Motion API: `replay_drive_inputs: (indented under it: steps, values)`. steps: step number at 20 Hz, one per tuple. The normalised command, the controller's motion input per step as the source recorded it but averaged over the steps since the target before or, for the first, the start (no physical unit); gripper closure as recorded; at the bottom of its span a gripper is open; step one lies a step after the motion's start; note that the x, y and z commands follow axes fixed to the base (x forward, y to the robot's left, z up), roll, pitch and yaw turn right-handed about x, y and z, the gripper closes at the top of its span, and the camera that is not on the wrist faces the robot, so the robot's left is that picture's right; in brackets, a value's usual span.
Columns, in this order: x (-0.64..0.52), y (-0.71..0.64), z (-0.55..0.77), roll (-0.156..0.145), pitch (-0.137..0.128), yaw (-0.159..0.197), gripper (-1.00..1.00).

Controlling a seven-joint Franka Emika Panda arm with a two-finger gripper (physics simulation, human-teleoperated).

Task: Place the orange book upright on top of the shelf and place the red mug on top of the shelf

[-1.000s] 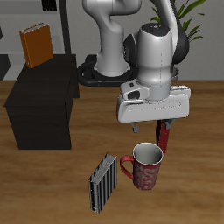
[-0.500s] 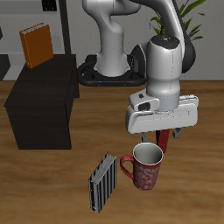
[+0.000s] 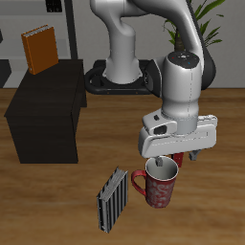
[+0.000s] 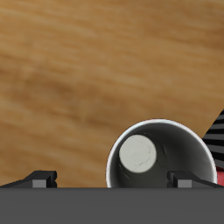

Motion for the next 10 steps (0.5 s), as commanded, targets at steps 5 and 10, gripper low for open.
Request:
replay_drive_inputs:
  steps: [5, 10]
  values:
    - [0.02, 0.03, -0.19, 0.008, 0.036, 0.009, -1.00]
    - [0.00, -0.03, -0.19, 0.008, 0.042, 0.009, 1.00]
